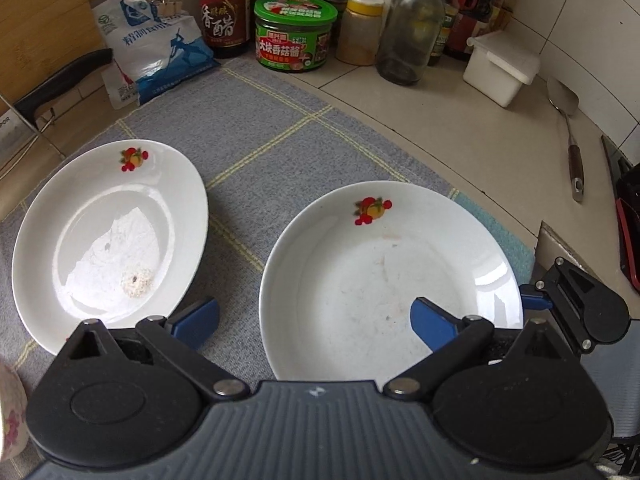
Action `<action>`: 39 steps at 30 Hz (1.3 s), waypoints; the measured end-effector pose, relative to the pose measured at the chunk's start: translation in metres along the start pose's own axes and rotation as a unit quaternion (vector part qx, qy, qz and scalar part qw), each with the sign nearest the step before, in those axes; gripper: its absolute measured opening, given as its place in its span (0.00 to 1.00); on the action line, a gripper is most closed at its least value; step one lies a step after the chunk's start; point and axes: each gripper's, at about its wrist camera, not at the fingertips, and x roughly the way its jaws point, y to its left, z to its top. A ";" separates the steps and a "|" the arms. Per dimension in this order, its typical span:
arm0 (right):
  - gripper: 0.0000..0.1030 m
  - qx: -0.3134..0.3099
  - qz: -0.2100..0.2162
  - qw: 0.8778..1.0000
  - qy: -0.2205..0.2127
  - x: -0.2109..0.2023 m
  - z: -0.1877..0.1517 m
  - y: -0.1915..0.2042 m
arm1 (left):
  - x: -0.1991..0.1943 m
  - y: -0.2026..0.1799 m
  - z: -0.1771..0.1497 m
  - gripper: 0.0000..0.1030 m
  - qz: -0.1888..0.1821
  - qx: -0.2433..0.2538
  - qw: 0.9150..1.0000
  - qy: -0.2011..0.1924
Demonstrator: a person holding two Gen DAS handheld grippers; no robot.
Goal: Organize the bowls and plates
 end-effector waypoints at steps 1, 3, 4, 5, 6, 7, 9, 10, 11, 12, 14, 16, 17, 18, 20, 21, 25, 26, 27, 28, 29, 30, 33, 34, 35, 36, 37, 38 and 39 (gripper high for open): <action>1.00 -0.003 0.003 1.000 0.000 0.000 0.000 -0.001 | 0.003 0.000 0.003 0.97 -0.007 0.004 1.000 0.007; 1.00 -0.009 0.008 1.000 0.001 0.000 0.001 -0.004 | 0.010 -0.001 0.007 0.93 -0.015 0.012 1.000 0.017; 1.00 -0.011 0.010 1.000 0.003 0.000 0.002 -0.006 | 0.013 -0.002 0.010 0.92 -0.018 0.020 0.999 0.023; 1.00 -0.015 0.013 1.000 0.004 0.000 0.002 -0.007 | 0.016 -0.003 0.012 0.92 -0.021 0.026 0.999 0.027; 1.00 -0.018 0.016 1.000 0.004 -0.001 0.002 -0.008 | 0.019 -0.004 0.014 0.90 -0.024 0.030 0.999 0.032; 1.00 -0.020 0.017 1.000 0.005 -0.001 0.002 -0.010 | 0.023 -0.003 0.016 0.89 -0.029 0.034 0.998 0.036; 1.00 -0.021 0.020 1.000 0.006 0.000 0.002 -0.012 | 0.031 -0.003 0.019 0.84 -0.034 0.038 0.998 0.048; 1.00 -0.023 0.022 0.999 0.007 0.001 0.003 -0.013 | 0.034 -0.002 0.021 0.84 -0.038 0.040 0.997 0.054; 1.00 -0.025 0.023 0.999 0.007 0.001 0.003 -0.013 | 0.037 -0.002 0.023 0.83 -0.042 0.041 0.997 0.059; 1.00 -0.027 0.025 0.999 0.008 0.001 0.004 -0.014 | 0.039 -0.001 0.024 0.80 -0.043 0.041 0.996 0.061; 1.00 -0.031 0.025 0.999 0.006 0.002 0.005 -0.015 | 0.043 -0.001 0.027 0.79 -0.049 0.046 0.996 0.066; 1.00 -0.031 0.031 0.999 0.006 0.003 0.006 -0.016 | 0.045 -0.001 0.028 0.77 -0.051 0.047 0.995 0.071; 1.00 -0.031 0.033 0.999 0.007 0.003 0.006 -0.017 | 0.046 0.000 0.029 0.77 -0.052 0.047 0.995 0.073; 1.00 -0.032 0.035 0.999 0.007 0.003 0.006 -0.017 | 0.047 0.000 0.030 0.77 -0.054 0.047 0.995 0.074; 1.00 -0.033 0.036 0.999 0.010 0.003 0.007 -0.018 | 0.048 0.000 0.032 0.76 -0.056 0.049 0.994 0.077; 1.00 -0.033 0.037 0.999 0.011 0.004 0.007 -0.018 | 0.049 0.001 0.032 0.76 -0.056 0.049 0.994 0.078; 1.00 -0.034 0.039 0.999 0.017 0.004 0.009 -0.018 | 0.050 0.002 0.033 0.76 -0.060 0.049 0.994 0.080; 1.00 -0.035 0.040 0.998 0.020 0.004 0.010 -0.018 | 0.050 0.002 0.033 0.76 -0.060 0.049 0.994 0.080; 1.00 -0.036 0.040 0.998 0.023 0.005 0.011 -0.018 | 0.050 0.002 0.033 0.76 -0.061 0.049 0.994 0.079; 1.00 -0.036 0.041 0.998 0.025 0.005 0.011 -0.018 | 0.050 0.003 0.033 0.76 -0.061 0.048 0.994 0.077; 1.00 -0.036 0.042 0.998 0.028 0.005 0.013 -0.019 | 0.049 0.002 0.034 0.76 -0.062 0.049 0.994 0.075; 1.00 -0.035 0.043 0.998 0.029 0.006 0.013 -0.020 | 0.048 0.002 0.035 0.76 -0.063 0.049 0.994 0.072; 1.00 -0.033 0.043 0.998 0.029 0.006 0.017 -0.023 | 0.046 0.003 0.040 0.76 -0.065 0.050 0.995 0.063; 1.00 -0.034 0.042 0.998 0.029 0.006 0.019 -0.024 | 0.045 0.004 0.043 0.76 -0.065 0.049 0.995 0.059; 1.00 -0.034 0.041 0.998 0.029 0.007 0.021 -0.026 | 0.046 0.005 0.045 0.76 -0.064 0.050 0.995 0.056; 1.00 -0.035 0.040 0.998 0.028 0.007 0.023 -0.028 | 0.046 0.006 0.048 0.76 -0.064 0.050 0.995 0.054; 1.00 -0.037 0.039 0.998 0.027 0.009 0.026 -0.030 | 0.047 0.007 0.052 0.76 -0.064 0.048 0.995 0.050; 1.00 -0.039 0.037 0.998 0.028 0.010 0.028 -0.032 | 0.047 0.007 0.055 0.76 -0.064 0.047 0.996 0.048; 1.00 -0.042 0.036 0.998 0.027 0.011 0.031 -0.035 | 0.048 0.008 0.058 0.76 -0.064 0.048 0.996 0.046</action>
